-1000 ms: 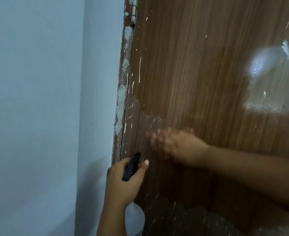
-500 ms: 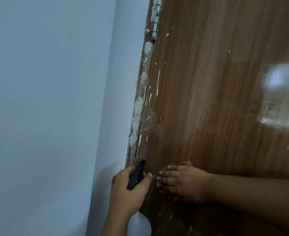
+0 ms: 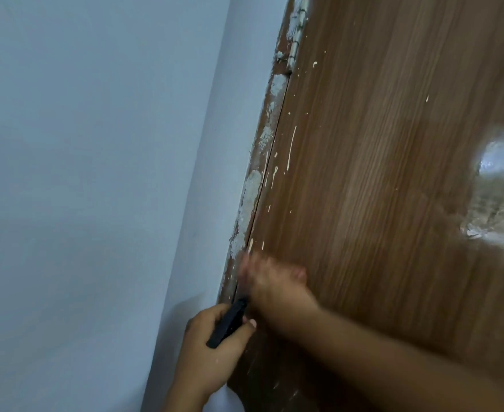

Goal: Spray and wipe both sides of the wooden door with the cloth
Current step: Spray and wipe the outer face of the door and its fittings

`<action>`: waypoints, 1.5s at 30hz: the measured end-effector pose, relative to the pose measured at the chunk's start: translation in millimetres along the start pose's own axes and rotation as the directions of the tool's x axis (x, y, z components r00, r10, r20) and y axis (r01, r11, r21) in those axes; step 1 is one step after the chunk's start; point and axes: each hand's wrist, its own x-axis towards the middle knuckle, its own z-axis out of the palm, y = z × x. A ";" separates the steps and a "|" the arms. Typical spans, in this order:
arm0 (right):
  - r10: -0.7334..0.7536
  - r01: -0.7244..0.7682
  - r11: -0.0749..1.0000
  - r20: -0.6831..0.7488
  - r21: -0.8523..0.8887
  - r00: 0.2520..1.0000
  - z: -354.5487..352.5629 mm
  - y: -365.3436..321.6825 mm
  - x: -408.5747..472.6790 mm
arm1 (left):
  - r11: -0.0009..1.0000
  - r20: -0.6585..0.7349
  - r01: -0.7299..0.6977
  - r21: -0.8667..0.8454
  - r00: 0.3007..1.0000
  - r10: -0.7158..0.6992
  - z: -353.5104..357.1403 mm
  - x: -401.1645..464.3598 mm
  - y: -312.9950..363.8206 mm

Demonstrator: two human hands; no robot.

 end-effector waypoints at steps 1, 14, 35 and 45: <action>-0.172 0.169 0.985 0.131 0.037 0.976 17.0 -30.9 -26.6 | 1.000 0.015 0.011 0.006 1.000 -0.011 0.9 -3.0 0.1; 0.345 -0.355 0.935 -0.208 -0.011 0.915 -97.2 137.2 48.5 | 0.996 0.130 0.071 0.053 0.989 -0.077 -0.6 -0.7 -8.6; 0.869 -0.837 0.464 -0.334 0.291 0.366 -62.9 106.9 -322.9 | 1.000 0.387 -0.025 0.007 0.922 0.020 75.1 -37.7 9.7; 0.990 -0.898 0.100 -0.133 0.428 0.047 -11.3 35.7 -309.7 | 0.998 0.421 -0.049 -0.033 0.905 0.059 109.9 -77.2 45.7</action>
